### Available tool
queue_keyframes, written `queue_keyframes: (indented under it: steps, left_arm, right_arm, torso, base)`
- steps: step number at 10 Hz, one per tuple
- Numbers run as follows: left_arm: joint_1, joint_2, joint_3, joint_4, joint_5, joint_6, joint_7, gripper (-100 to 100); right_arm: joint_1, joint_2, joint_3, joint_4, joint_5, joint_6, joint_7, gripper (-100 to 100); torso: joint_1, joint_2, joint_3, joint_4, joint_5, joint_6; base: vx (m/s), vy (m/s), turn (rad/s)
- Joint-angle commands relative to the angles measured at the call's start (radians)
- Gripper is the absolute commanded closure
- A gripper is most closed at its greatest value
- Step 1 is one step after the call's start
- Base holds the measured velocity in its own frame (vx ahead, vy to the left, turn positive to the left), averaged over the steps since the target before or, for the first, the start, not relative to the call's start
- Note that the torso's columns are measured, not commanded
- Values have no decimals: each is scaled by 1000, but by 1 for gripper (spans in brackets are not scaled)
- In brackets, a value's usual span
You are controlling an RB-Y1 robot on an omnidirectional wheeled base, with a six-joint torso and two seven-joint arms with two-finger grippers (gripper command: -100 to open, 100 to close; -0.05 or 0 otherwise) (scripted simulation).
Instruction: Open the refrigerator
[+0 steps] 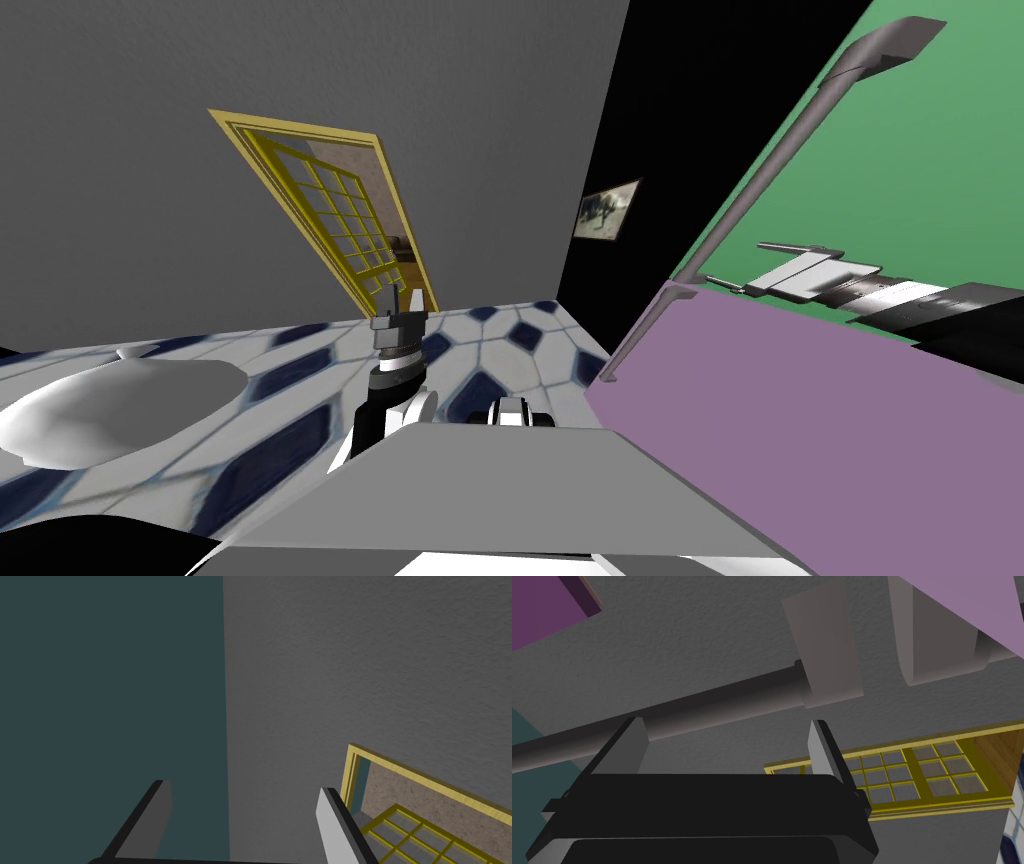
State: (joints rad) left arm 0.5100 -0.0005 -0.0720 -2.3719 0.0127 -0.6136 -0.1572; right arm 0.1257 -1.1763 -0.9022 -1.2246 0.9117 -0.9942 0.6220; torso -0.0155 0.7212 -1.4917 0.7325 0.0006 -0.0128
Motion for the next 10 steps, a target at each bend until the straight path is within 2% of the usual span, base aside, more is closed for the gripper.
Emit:
queue_keyframes:
  steps: [1,2,3,6,7,8,9,10]
  left_arm:
    - [0,0,0,0,0,0,0,0]
    - [0,0,0,0,0,0,0,0]
    - [0,0,0,0,0,0,0,0]
    - [0,0,0,0,0,0,0,0]
    - [0,0,0,0,0,0,0,0]
    - [0,0,0,0,0,0,0,0]
    - [0,0,0,0,0,0,0,0]
    - [0,0,0,0,0,0,0,0]
  right_arm:
    - [1,-24,-30,80,-10,-53,21,-100]
    - [1,-24,-30,87,-10,-53,21,-100]
    - [-10,-58,-68,124,-29,-99,66,-100]
    - [-10,-58,-68,201,-29,-124,66,-100]
    - [-21,-92,-107,233,-49,-175,112,-100]
    - [-21,-92,-107,274,-49,-195,112,-100]
    - [-21,-92,-107,313,-49,-195,112,-100]
    - [-21,-92,-107,314,-49,-195,112,-100]
  torso:
    - [5,-1,1,-1,-1,2]
    - [4,1,3,0,-3,3]
    - [2,3,5,0,-4,2]
    - [9,7,9,1,-3,7]
    - [6,8,9,1,-4,8]
    - [13,7,8,2,-1,5]
    - [16,7,9,2,0,7]
    - [14,9,10,2,-1,9]
  base:
    - [9,28,21]
    - [0,0,0]
    - [6,81,135]
    - [13,43,43]
    - [0,90,152]
    - [13,95,95]
    - [16,39,1]
    - [7,6,-16]
